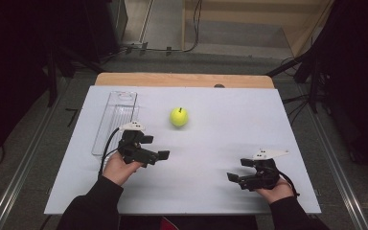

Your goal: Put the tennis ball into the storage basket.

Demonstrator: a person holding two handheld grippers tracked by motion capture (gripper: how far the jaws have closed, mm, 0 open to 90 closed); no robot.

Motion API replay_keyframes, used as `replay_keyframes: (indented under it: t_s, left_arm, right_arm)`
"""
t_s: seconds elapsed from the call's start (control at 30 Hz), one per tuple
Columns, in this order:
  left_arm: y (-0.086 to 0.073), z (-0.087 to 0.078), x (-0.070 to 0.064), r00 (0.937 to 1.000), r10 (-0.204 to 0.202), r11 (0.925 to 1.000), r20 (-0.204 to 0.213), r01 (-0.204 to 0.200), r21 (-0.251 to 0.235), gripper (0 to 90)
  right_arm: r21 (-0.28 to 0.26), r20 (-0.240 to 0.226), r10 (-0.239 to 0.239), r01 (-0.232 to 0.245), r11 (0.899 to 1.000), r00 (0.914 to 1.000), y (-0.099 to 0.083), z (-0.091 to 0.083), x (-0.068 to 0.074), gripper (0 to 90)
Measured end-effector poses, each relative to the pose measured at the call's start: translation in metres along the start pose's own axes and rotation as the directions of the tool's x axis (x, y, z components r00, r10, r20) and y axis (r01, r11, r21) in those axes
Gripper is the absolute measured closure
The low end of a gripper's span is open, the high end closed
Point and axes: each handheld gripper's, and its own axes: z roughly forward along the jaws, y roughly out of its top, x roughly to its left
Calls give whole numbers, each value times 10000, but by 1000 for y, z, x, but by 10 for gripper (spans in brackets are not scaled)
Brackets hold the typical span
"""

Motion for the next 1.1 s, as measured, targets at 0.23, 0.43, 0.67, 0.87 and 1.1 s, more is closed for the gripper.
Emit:
replay_keyframes:
  t_s: [0.23,0.43,0.67,0.87,1.1]
  left_arm:
    - [6,3,4,9999,74,10000,-147,-74,57,0]
    - [12,5,6,9996,118,9999,-241,-118,16,0]
    - [18,8,8,9993,146,9998,-336,-150,-91,10]
    - [22,10,12,9992,26,9999,-402,-33,-168,10]
    - [26,15,17,9986,34,9999,-528,-39,-93,10]
  right_arm:
    - [38,-42,-25,25,10000,10000,0,0,0,133]
    - [55,-38,-32,32,10000,10000,0,1,1,133]
    - [52,-73,-34,34,10000,10000,0,0,0,133]
    - [56,-124,-55,56,10000,9999,0,1,1,133]
    - [46,-117,-43,44,10000,9999,0,1,1,133]
